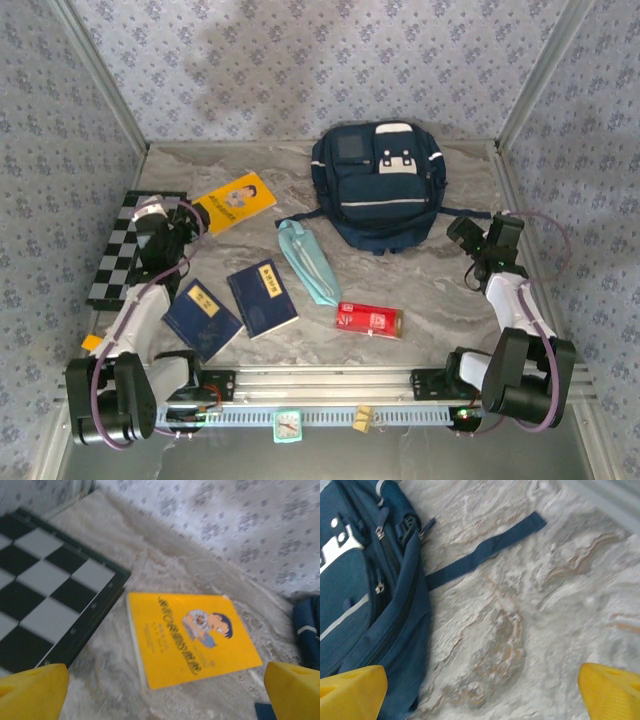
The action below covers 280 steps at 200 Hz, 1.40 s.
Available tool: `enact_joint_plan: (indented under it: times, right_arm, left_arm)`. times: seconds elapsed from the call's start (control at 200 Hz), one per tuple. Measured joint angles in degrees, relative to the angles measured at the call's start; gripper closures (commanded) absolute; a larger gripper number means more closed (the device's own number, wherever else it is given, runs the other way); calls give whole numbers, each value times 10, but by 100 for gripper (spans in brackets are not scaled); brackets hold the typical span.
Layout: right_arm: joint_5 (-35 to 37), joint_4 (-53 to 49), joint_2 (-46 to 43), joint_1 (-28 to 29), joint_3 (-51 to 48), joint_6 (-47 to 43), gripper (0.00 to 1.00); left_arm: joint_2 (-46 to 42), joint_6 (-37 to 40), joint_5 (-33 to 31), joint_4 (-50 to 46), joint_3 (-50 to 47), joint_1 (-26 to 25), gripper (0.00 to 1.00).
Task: Pack books, pencil case, and school supplies into a backpack
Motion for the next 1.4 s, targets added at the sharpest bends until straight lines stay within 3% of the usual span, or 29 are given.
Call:
enact_joint_plan:
  times: [0.205, 0.355, 0.535, 0.73, 0.855, 1.174, 1.399]
  right_arm:
    - [-42, -75, 17, 36, 58, 30, 0]
    - [-66, -100, 86, 87, 114, 61, 0]
    - [-63, -114, 151, 152, 149, 103, 2]
    - [-58, -118, 223, 179, 205, 131, 15]
    - [-60, -107, 253, 180, 219, 135, 31]
    - [-55, -79, 296, 223, 222, 172, 60]
    - [-4, -56, 297, 334, 222, 244, 62]
  left_arm:
    - [-41, -43, 21, -46, 0, -10, 0]
    - [-86, -57, 8, -69, 0, -87, 0]
    - [-64, -78, -11, -121, 21, -158, 0]
    - [-16, -93, -11, -130, 51, -240, 0]
    - [20, -97, -2, -128, 68, -275, 0]
    - [66, -85, 34, -133, 113, -294, 0]
    - [66, -64, 45, -147, 139, -294, 0]
